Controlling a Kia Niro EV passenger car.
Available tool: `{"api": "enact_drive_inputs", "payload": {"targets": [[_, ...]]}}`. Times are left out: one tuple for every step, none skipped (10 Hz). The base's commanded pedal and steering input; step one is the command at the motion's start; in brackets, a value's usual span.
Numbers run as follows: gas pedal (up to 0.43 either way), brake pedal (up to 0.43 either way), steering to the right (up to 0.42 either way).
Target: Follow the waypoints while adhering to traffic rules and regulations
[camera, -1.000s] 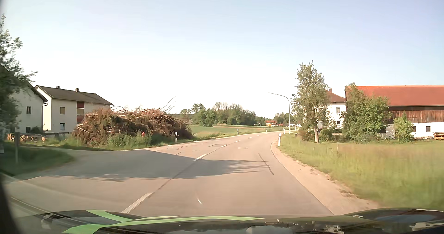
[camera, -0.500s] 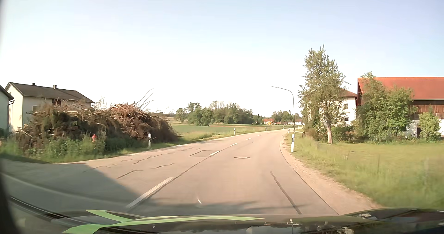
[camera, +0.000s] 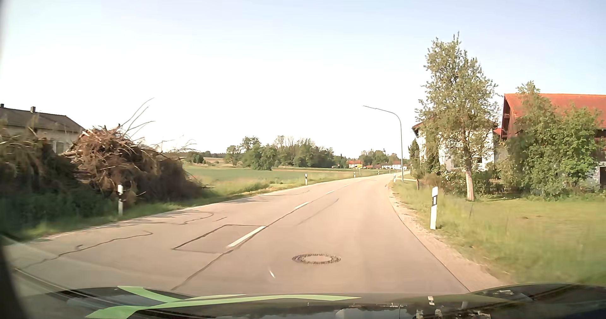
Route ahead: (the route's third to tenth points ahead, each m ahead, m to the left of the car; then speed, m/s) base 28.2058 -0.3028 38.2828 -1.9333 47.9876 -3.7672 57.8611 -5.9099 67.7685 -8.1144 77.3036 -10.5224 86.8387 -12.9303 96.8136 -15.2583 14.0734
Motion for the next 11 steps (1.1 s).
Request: {"api": "enact_drive_inputs", "payload": {"targets": [[0.110, 0.000, 0.023], [0.110, 0.000, 0.023], [0.110, 0.000, 0.023], [0.110, 0.000, 0.024], [0.098, 0.000, 0.026], [0.098, 0.000, 0.028], [0.098, 0.000, 0.028], [0.110, 0.000, 0.028], [0.110, 0.000, 0.028], [0.110, 0.000, 0.028], [0.110, 0.000, 0.028]]}}
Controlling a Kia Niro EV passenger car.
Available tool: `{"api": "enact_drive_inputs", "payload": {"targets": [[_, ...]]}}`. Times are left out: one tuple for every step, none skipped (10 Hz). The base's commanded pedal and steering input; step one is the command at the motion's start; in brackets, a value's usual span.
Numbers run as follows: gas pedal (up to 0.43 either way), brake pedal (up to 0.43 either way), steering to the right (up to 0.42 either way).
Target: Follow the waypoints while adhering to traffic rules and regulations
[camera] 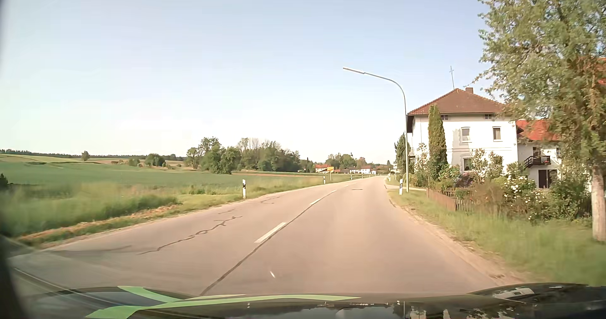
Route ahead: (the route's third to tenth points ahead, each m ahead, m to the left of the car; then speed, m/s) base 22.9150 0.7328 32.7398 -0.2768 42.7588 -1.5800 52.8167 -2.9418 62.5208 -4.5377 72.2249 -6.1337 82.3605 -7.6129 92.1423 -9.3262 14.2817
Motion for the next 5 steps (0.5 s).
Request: {"api": "enact_drive_inputs", "payload": {"targets": [[0.110, 0.000, 0.028], [0.110, 0.000, 0.028], [0.110, 0.000, 0.028], [0.110, 0.000, 0.028], [0.110, 0.000, 0.028]]}}
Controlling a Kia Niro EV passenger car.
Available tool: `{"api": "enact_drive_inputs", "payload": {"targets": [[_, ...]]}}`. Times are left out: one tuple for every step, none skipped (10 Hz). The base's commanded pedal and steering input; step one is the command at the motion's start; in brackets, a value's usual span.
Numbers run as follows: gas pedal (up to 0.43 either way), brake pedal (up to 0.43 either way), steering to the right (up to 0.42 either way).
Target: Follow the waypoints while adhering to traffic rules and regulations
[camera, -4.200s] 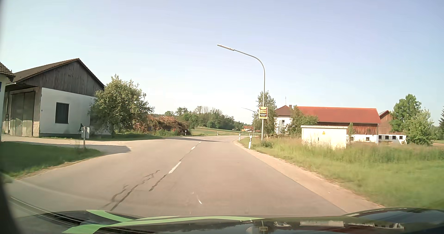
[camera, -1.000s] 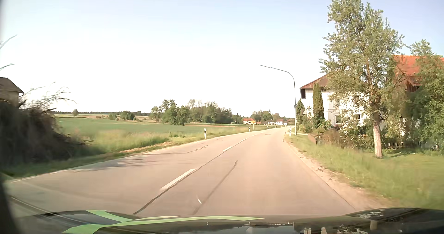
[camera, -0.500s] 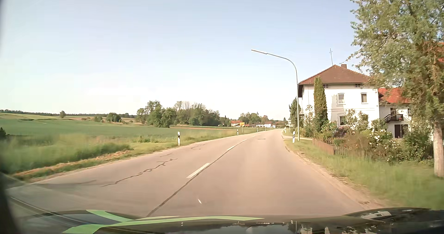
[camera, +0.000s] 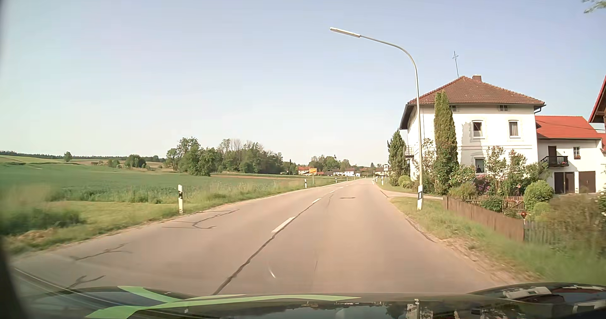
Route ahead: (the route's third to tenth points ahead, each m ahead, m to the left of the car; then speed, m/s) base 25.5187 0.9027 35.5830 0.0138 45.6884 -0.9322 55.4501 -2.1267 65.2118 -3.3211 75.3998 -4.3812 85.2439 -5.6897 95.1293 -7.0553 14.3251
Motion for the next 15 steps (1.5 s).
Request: {"api": "enact_drive_inputs", "payload": {"targets": [[0.110, 0.000, 0.028], [0.110, 0.000, 0.027], [0.110, 0.000, 0.025], [0.118, 0.000, 0.024], [0.118, 0.000, 0.024], [0.118, 0.000, 0.024], [0.130, 0.000, 0.024], [0.130, 0.000, 0.023], [0.130, 0.000, 0.020], [0.130, 0.000, 0.015], [0.130, 0.000, 0.012], [0.130, 0.000, 0.012], [0.130, 0.000, 0.012], [0.130, 0.000, 0.013], [0.130, 0.000, 0.013]]}}
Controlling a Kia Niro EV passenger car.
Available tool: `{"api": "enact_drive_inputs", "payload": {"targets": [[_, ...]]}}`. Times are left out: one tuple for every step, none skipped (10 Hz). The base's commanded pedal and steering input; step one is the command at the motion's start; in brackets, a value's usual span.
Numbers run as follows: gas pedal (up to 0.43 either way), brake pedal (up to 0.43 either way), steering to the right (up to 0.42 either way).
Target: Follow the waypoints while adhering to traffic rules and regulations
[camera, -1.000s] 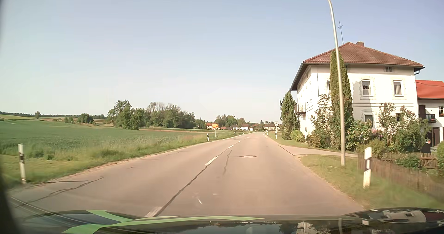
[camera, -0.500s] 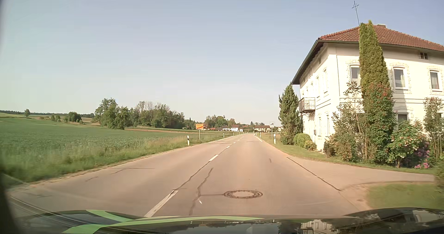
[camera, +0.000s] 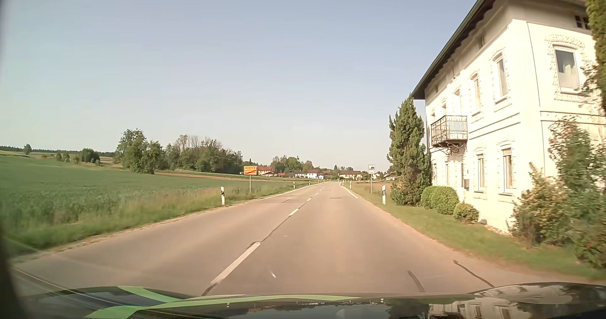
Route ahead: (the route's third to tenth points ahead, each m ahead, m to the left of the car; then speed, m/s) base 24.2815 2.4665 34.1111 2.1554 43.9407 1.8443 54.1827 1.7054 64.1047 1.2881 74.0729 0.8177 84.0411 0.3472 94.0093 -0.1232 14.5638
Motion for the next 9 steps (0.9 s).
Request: {"api": "enact_drive_inputs", "payload": {"targets": [[0.130, 0.000, 0.012], [0.130, 0.000, 0.013], [0.130, 0.000, 0.012], [0.138, 0.000, 0.011], [0.138, 0.000, 0.008], [0.138, 0.000, 0.004], [0.130, 0.000, 0.003], [0.130, 0.000, 0.002], [0.130, 0.000, 0.002]]}}
